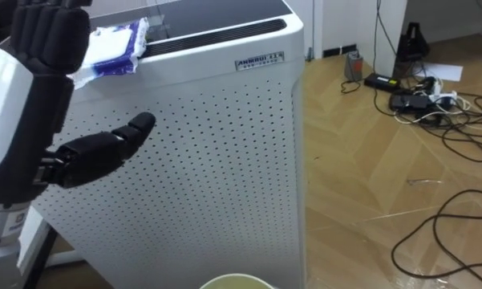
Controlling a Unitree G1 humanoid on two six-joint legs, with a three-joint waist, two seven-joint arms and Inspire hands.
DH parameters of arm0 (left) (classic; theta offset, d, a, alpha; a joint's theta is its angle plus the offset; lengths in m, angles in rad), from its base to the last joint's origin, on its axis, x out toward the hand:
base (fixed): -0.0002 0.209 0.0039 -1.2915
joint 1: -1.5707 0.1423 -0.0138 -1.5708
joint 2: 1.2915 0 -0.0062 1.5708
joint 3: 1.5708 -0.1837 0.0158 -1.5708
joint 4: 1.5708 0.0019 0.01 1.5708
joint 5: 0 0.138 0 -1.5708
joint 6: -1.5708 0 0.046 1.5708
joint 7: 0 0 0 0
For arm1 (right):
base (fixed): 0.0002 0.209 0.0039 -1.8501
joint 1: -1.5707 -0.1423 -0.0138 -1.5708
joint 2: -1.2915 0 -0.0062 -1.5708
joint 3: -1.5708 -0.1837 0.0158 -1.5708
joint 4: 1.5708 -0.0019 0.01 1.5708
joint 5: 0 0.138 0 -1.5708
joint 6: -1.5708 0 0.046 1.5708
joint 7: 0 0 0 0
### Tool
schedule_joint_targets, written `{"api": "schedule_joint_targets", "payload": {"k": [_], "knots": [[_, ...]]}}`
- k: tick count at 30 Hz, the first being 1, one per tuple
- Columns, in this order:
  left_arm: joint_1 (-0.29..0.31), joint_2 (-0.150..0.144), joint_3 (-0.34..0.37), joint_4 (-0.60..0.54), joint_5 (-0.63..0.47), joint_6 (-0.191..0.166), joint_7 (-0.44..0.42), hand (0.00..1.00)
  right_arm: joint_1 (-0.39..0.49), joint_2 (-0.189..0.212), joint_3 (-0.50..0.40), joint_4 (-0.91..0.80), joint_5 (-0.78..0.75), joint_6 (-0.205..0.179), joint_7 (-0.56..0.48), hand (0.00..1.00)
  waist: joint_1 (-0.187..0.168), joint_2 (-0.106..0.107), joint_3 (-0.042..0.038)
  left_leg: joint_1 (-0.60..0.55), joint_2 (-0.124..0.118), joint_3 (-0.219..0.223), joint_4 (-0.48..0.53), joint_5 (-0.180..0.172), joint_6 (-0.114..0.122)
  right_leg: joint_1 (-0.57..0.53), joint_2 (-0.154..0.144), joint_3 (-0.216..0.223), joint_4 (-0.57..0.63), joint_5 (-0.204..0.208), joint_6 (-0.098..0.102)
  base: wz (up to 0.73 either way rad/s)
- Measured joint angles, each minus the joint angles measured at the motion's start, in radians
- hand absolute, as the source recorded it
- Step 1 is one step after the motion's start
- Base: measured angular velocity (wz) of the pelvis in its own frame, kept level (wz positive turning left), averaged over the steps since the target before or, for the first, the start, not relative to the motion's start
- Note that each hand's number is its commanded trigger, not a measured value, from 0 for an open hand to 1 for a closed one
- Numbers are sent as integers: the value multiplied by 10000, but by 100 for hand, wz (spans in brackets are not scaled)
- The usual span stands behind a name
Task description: Pick garbage
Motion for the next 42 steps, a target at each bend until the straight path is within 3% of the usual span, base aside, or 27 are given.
{"api": "schedule_joint_targets", "payload": {"k": [8, 15, 24, 30, 38, 42], "knots": [[0, 206, 25, -1, -1, 299, -323, 0, -3, -11, -2, -33, -17, 206, -1, 100, 16, -23, 54, 24, 6, 75, -66, 15, 6, -16, -9, 29, -3, 0, 0, -2], [-1, 227, 90, 15, -1, 768, -560, 0, -5, -72, -10, -381, -196, 384, -31, 100, 12, 53, 92, 32, 8, 108, -131, 28, 5, -39, -17, 30, -9, 0, 0, 0], [-37, 228, 90, 41, -17, 1498, -1896, 0, -3, -245, -16, -557, -197, 747, -39, 100, -4, 99, 71, 27, 14, 153, -119, 27, 5, -49, -26, 69, -1, 0, 0, 0], [-37, 228, 90, 334, -18, 1980, -2563, 0, 23, -284, -15, -582, -220, 969, -66, 100, -9, 203, 2, 41, 28, 199, -106, 27, 6, -50, -21, 106, 8, 0, -1, -1], [-38, 230, 89, 543, -31, 2351, -3214, 0, 123, -352, -12, -576, -214, 1084, -64, 100, -22, 290, 37, 85, 31, 234, -135, 27, 8, -46, -23, 177, 23, 0, 0, -1], [-48, 577, 88, 831, -30, 2506, -3597, 0, 173, -357, 15, -581, -214, 1220, -64, 100, -34, 273, 49, 118, 30, 249, -185, 27, 7, -46, -26, 183, 34, 0, 0, 0]]}}
